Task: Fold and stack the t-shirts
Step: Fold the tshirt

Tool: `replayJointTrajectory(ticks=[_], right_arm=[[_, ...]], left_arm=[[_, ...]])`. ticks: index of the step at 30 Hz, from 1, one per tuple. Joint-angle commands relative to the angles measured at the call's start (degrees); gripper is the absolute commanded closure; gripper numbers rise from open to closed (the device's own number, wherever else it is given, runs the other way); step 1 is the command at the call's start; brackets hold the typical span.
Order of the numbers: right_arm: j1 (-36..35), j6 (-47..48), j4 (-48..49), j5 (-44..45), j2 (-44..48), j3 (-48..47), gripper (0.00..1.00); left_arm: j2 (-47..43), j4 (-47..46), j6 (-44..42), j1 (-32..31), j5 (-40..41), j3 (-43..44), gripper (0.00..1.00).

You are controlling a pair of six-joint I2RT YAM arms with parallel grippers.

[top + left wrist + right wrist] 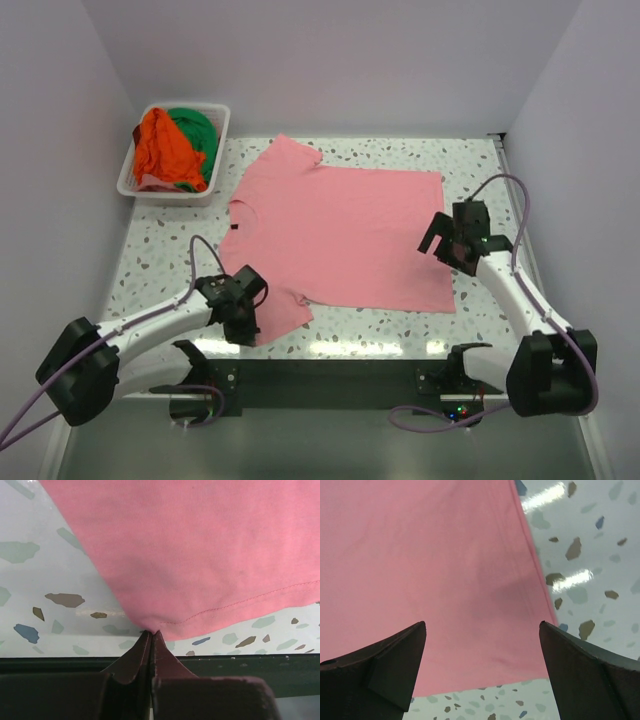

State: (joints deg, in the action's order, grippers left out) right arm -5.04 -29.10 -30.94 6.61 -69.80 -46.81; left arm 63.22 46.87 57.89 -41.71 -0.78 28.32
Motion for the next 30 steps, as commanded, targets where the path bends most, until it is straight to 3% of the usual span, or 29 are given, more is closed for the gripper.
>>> replayJointTrajectory(ticks=[1, 11, 18, 30], right_arm=[[0.12, -9.03, -6.75, 6.04, 7.11, 2.76, 0.01], [0.12, -23.53, -13.44, 6.31, 22.41, 15.68, 0.02], [0.12, -29.26, -9.33, 5.60, 28.40, 22.46, 0.09], [0.12, -30.40, -5.19, 6.66, 23.48, 26.23, 0.20]], left_arm=[[-1.61, -4.94, -1.11, -0.21, 1.13, -1.24, 1.00], [-6.88, -6.27, -4.62, -0.21, -0.19, -1.07, 1.00], [-10.22, -6.09, -5.86, -0.21, -0.28, -0.98, 1.00], [-8.91, -6.35, -7.17, -0.21, -0.45, -0.02, 1.00]])
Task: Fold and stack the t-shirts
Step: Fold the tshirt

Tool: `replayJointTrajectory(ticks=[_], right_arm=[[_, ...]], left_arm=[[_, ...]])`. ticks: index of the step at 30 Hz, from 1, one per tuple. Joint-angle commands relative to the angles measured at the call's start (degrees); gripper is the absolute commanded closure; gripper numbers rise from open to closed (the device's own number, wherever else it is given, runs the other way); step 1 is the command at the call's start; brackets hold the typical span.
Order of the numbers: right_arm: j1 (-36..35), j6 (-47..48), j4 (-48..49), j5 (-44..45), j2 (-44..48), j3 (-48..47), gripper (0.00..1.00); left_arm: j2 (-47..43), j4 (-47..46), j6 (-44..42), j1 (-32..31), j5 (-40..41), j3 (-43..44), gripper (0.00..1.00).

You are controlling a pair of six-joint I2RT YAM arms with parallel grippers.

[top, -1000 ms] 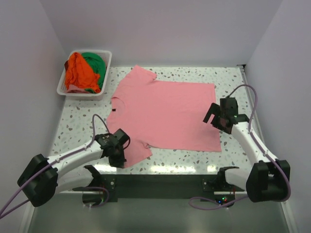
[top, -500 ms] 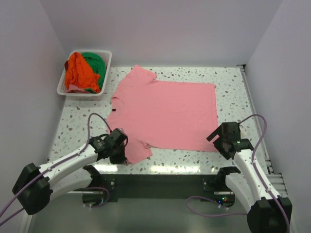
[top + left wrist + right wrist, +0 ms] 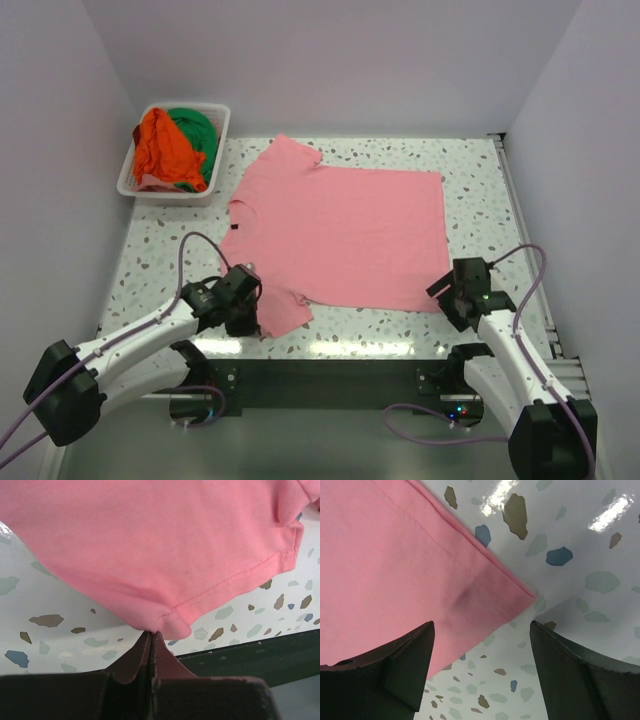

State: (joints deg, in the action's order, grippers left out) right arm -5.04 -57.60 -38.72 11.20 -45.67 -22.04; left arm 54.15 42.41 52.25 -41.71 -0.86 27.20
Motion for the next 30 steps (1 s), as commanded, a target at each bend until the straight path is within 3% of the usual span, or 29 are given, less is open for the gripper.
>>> replayJointTrajectory(ticks=[1, 4, 7, 10, 18, 21, 24, 30], right_arm=[[0.12, -1.81, 3.38, 1.81, -0.74, 2.00, 0.25], [0.12, -2.51, 6.10, 1.28, -1.00, 3.58, 0.32], [0.12, -2.51, 7.87, 0.66, -1.96, 4.11, 0.51], [0.12, -2.25, 7.96, 0.49, -3.02, 3.59, 0.62], [0.12, -1.02, 5.42, 0.14, -2.24, 2.10, 0.76], [0.12, -0.32, 4.36, -0.12, -1.09, 1.39, 0.84], [0.12, 0.56, 4.88, -0.57, 0.49, 1.21, 1.00], [0.20, 3.37, 6.90, -2.67, -0.64, -0.45, 1.00]], left_arm=[[0.08, -1.90, -1.62, -0.21, -0.37, 1.27, 1.00], [0.16, -1.90, -1.97, -0.21, -0.37, 1.71, 1.00], [0.25, -1.98, -2.50, -0.21, -0.63, 1.89, 1.00], [0.60, -1.98, -2.77, -0.21, -0.72, 2.15, 1.00], [1.22, -1.72, -3.64, -0.21, -0.81, 4.44, 1.00], [1.05, -1.55, -4.00, -0.21, -0.81, 5.32, 1.00], [0.78, -1.63, -4.44, -0.21, -0.54, 6.19, 1.00], [0.78, -1.81, -5.75, -0.12, 0.69, 9.53, 1.00]])
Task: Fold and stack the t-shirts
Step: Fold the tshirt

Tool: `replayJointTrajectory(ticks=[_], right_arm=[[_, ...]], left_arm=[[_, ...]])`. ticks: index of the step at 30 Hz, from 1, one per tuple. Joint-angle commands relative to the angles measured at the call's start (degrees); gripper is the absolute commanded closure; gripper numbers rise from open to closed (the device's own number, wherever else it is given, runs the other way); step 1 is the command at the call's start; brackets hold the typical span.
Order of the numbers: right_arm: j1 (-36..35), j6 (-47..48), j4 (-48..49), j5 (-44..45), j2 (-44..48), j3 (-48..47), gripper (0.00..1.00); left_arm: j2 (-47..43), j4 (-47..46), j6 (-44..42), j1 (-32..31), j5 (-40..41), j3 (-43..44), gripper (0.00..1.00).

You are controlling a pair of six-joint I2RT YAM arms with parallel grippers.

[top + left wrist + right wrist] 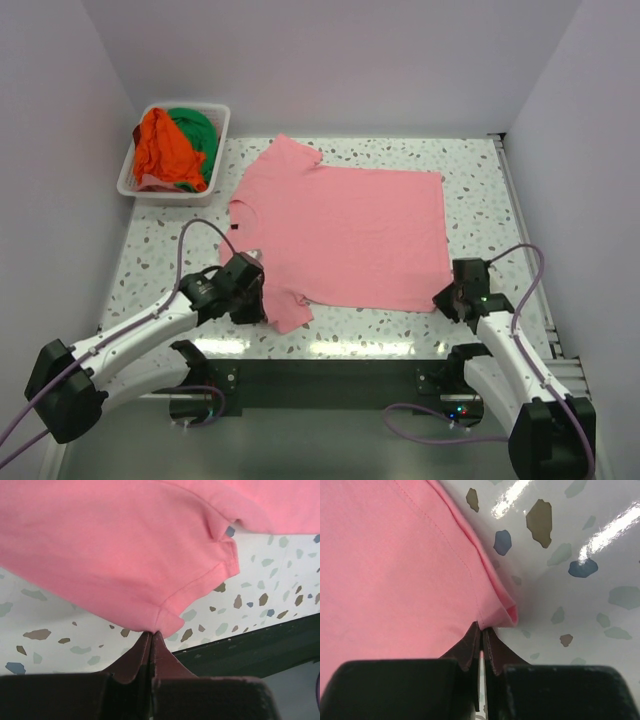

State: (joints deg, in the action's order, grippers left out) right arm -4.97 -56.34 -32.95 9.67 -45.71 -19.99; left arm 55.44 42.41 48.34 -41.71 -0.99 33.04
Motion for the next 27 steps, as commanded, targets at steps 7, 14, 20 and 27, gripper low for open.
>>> replayJointTrajectory(ticks=[7, 14, 20, 27], right_arm=[[0.05, 6.23, 1.92, -2.29, -5.70, -6.64, 1.00], [0.05, 9.75, 5.26, -5.45, -12.02, -10.86, 1.00], [0.05, 11.07, 6.76, -5.89, -14.31, -14.20, 1.00], [0.05, 13.62, 6.93, -4.05, -15.98, -17.80, 1.00]], left_arm=[[2.39, -4.09, -3.07, 0.58, 4.59, 9.14, 1.00], [5.20, -8.39, -5.97, 6.64, 3.89, 12.66, 1.00], [5.99, -12.00, -9.57, 11.74, 4.41, 15.38, 1.00], [9.76, -17.19, -12.21, 13.59, 7.49, 20.82, 1.00]])
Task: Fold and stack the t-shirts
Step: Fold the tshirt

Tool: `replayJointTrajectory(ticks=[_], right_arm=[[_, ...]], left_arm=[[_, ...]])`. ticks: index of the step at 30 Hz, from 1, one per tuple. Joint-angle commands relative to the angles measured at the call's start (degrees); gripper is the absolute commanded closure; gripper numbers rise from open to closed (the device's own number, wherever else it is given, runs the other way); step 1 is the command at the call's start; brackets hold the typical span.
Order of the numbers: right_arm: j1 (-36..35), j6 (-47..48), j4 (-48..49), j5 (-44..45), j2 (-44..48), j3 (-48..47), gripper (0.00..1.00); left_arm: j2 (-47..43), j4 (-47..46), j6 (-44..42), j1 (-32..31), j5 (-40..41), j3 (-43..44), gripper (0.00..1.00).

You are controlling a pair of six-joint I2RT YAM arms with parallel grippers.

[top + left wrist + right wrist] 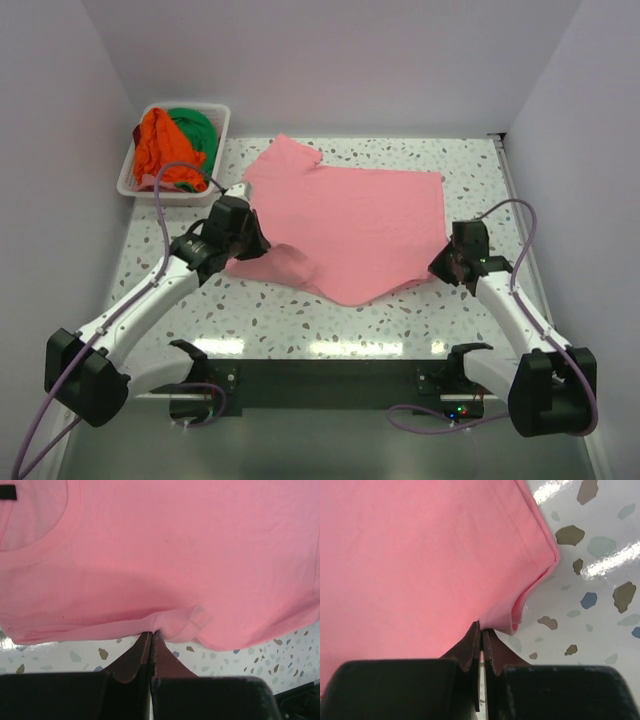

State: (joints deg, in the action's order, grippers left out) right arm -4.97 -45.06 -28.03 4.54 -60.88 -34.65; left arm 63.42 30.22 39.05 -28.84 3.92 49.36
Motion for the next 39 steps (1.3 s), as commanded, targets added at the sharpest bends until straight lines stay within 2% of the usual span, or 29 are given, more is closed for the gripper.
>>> replayJointTrajectory(ticks=[1, 13, 29, 39], right_arm=[[0.05, 3.13, 1.75, 1.09, -1.25, -4.27, 1.00], [0.05, 4.19, 2.19, 1.44, -9.34, -11.66, 1.00], [0.23, 4.01, 2.11, 7.76, -12.86, -16.14, 1.00], [0.31, 5.95, 5.80, 6.89, -15.22, -16.67, 1.00]], left_arm=[[2.32, -5.08, -3.36, 0.89, 3.02, 5.03, 1.00], [4.87, -9.03, -5.47, 4.14, 9.08, 8.03, 1.00], [13.12, -16.24, -9.07, 10.99, 3.99, 10.05, 1.00], [19.11, -19.32, -12.41, 13.72, -0.06, 13.65, 1.00]])
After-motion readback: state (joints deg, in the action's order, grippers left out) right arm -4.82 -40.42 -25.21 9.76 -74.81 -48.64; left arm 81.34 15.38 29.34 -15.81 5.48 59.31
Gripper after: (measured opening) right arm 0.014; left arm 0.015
